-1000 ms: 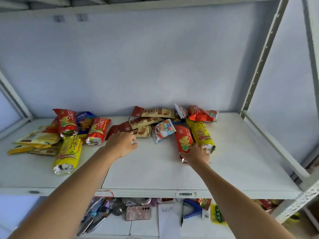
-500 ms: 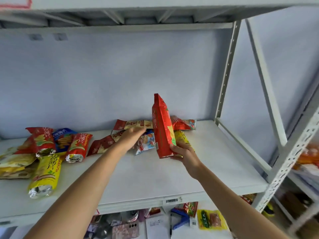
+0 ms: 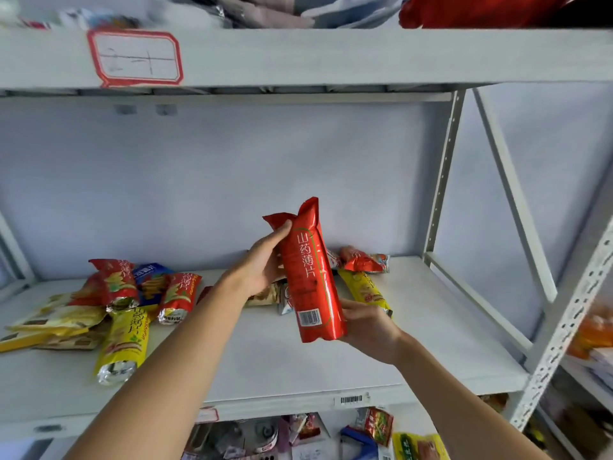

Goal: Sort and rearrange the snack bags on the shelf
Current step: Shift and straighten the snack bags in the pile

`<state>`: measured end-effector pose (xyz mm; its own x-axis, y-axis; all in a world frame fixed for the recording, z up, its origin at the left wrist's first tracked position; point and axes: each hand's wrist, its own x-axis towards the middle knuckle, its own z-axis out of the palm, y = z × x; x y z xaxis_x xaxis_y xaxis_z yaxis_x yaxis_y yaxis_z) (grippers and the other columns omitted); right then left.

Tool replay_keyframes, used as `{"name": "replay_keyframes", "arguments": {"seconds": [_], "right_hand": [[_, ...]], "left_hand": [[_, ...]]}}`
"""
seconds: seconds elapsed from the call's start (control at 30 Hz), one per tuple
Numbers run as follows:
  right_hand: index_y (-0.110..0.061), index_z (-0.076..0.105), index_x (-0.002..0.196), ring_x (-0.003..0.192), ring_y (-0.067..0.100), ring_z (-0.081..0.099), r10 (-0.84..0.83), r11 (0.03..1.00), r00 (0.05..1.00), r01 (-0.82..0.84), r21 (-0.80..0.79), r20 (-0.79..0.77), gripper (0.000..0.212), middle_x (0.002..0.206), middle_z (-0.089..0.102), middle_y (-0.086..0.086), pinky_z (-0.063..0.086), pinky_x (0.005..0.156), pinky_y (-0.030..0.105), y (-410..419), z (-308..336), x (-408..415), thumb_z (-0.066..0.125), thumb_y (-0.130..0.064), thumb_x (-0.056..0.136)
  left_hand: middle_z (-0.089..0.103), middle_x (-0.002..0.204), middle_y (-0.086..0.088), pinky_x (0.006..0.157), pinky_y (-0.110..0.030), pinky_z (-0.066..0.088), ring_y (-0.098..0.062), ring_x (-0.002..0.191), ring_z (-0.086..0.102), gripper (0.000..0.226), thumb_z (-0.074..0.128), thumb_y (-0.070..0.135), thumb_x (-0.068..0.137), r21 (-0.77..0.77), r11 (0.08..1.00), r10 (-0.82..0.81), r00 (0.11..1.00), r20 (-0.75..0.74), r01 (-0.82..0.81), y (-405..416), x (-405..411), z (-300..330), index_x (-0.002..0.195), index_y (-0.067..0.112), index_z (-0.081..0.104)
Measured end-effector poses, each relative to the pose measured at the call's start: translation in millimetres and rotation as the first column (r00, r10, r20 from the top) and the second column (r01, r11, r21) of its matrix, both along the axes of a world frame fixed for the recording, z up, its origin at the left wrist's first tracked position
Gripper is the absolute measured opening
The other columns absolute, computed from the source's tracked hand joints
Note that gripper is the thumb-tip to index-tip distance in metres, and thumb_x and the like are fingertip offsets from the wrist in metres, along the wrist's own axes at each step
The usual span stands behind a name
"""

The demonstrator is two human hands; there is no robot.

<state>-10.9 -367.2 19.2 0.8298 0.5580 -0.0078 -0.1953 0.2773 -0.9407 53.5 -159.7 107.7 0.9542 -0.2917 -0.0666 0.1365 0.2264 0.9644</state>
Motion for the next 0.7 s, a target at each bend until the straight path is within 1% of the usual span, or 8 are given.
{"name": "replay_keyframes", "arguments": {"seconds": [0.07, 0.1, 0.2, 0.27, 0.37, 0.47, 0.53, 0.7], "right_hand": [[-0.009, 0.06, 0.125, 0.093, 0.022, 0.063, -0.237, 0.963, 0.971, 0.236, -0.128, 0.008, 0.039, 0.107, 0.067, 0.011, 0.05, 0.088, 0.034, 5.1, 2.7, 0.6, 0.052, -0.01, 0.087], [-0.007, 0.06, 0.123, 0.092, 0.022, 0.063, -0.405, 0.889, 0.913, 0.405, -0.214, 0.045, 0.035, 0.106, 0.068, 0.011, 0.05, 0.086, 0.033, 8.6, 2.7, 1.7, 0.05, -0.006, 0.09], [-0.011, 0.061, 0.112, 0.089, 0.021, 0.059, -0.721, 0.544, 0.621, 0.782, -0.305, 0.306, 0.027, 0.101, 0.065, 0.006, 0.044, 0.069, 0.022, 24.2, 5.8, -4.6, 0.05, 0.0, 0.09], [-0.013, 0.06, 0.114, 0.092, 0.017, 0.058, -0.648, 0.442, 0.522, 0.851, -0.284, 0.556, 0.03, 0.106, 0.059, 0.001, 0.045, 0.07, 0.02, 39.4, 10.6, -15.2, 0.053, -0.001, 0.088], [-0.015, 0.044, 0.137, 0.115, 0.019, 0.048, -0.333, 0.382, 0.512, 0.841, -0.383, 0.792, 0.054, 0.127, 0.047, 0.001, 0.048, 0.093, 0.034, 67.1, 10.6, -25.3, 0.061, -0.022, 0.087], [-0.013, 0.021, 0.15, 0.128, 0.024, 0.035, -0.193, 0.198, 0.515, 0.854, -0.48, 0.836, 0.089, 0.142, 0.033, 0.005, 0.037, 0.105, 0.035, 84.9, 7.4, -21.4, 0.064, -0.047, 0.08], [-0.01, 0.017, 0.151, 0.133, 0.028, 0.031, -0.195, 0.086, 0.458, 0.889, -0.45, 0.867, 0.097, 0.147, 0.029, 0.009, 0.032, 0.107, 0.038, 90.3, 9.6, -16.4, 0.064, -0.054, 0.077], [-0.005, 0.042, 0.137, 0.117, 0.036, 0.048, -0.226, -0.039, 0.29, 0.951, -0.306, 0.93, 0.086, 0.129, 0.048, 0.016, 0.043, 0.093, 0.046, 84.2, 20.5, 6.1, 0.078, -0.04, 0.068]], "left_hand": [[0.068, 0.1, -0.003, 0.075, -0.033, 0.05, -0.021, 0.092, 0.065, 0.04, 0.064, 0.05, 0.082, 0.1, 0.988, 0.107, 0.992, 0.073, -0.114, -2.1, -3.4, 4.0, 0.106, 0.018, 0.062], [0.069, 0.099, -0.001, 0.075, -0.033, 0.049, -0.021, 0.094, 0.065, 0.038, 0.067, 0.049, 0.081, 0.149, 0.971, 0.17, 0.978, 0.119, -0.187, -2.4, -3.6, 5.2, 0.104, 0.019, 0.063], [0.07, 0.097, 0.001, 0.073, -0.03, 0.049, -0.018, 0.091, 0.066, 0.041, 0.074, 0.05, 0.075, 0.216, 0.888, 0.361, 0.906, 0.222, -0.406, -4.0, 0.3, 5.1, 0.101, 0.02, 0.064], [0.069, 0.097, 0.001, 0.075, -0.03, 0.05, -0.017, 0.086, 0.065, 0.055, 0.075, 0.057, 0.07, 0.254, 0.807, 0.479, 0.842, 0.248, -0.533, -7.0, 3.3, 5.0, 0.105, 0.017, 0.062], [0.064, 0.104, -0.002, 0.082, -0.037, 0.053, -0.021, 0.087, 0.061, 0.069, 0.071, 0.061, 0.071, 0.3, 0.725, 0.565, 0.784, 0.256, -0.62, -15.4, 2.3, 9.8, 0.116, 0.011, 0.052], [0.061, 0.111, -0.008, 0.088, -0.04, 0.052, -0.027, 0.092, 0.06, 0.073, 0.064, 0.064, 0.076, 0.389, 0.657, 0.563, 0.764, 0.316, -0.646, -23.5, -5.2, 19.2, 0.121, 0.01, 0.044], [0.06, 0.117, -0.012, 0.092, -0.042, 0.05, -0.032, 0.102, 0.061, 0.076, 0.062, 0.066, 0.077, 0.399, 0.634, 0.576, 0.749, 0.328, -0.663, -25.1, -7.0, 24.4, 0.122, 0.008, 0.042], [0.06, 0.117, -0.011, 0.089, -0.047, 0.054, -0.032, 0.103, 0.063, 0.082, 0.064, 0.072, 0.068, 0.364, 0.718, 0.531, 0.805, 0.266, -0.593, -16.6, -9.6, 35.2, 0.116, 0.01, 0.042]]}}
